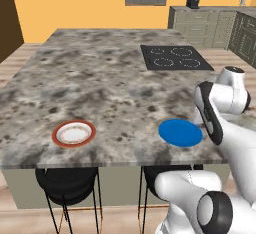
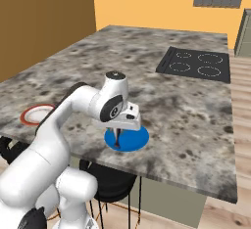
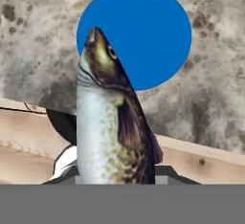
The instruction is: Transport the fish and lime to the fridge. Place the fish on the rack containing meat and place the lime on the rack containing the vegetable, ensuring meats and vegetables are on different racks.
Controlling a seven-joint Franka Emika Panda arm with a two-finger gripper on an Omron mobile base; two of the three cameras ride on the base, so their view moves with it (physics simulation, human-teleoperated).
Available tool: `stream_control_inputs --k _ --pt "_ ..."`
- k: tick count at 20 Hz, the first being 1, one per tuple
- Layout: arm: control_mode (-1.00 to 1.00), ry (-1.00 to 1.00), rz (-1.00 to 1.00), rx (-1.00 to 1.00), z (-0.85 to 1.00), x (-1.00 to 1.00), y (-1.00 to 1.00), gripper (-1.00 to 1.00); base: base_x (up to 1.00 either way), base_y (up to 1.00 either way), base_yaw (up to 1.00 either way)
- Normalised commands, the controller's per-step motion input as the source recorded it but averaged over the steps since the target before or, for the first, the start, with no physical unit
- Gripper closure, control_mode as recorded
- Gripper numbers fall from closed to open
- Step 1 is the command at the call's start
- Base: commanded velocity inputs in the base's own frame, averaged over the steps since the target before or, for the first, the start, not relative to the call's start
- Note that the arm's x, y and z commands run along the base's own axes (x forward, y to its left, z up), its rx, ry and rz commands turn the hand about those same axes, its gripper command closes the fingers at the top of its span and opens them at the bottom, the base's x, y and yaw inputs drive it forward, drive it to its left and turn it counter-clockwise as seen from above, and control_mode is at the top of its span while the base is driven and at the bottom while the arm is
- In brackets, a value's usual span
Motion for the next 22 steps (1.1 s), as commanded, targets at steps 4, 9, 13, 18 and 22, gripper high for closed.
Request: stream_control_inputs --k 4,9,13,18,22 --pt "-1.0 -0.03 0.0 0.0 1.0 -1.0 0.02 1.0 0.0 0.0 0.0" --pt "-1.0 -0.05 0.0 0.0 0.99 -0.82 0.08 1.0 0.0 0.0 0.0" --pt "-1.0 -0.14 0.0 0.0 0.99 -0.53 0.0 1.0 0.0 0.0 0.0" --pt "-1.0 -0.24 0.01 0.0 0.99 -0.51 0.13 1.0 0.0 0.0 0.0" --pt "-1.0 -0.22 0.05 0.0 0.94 -0.58 0.18 1.0 0.0 0.0 0.0"
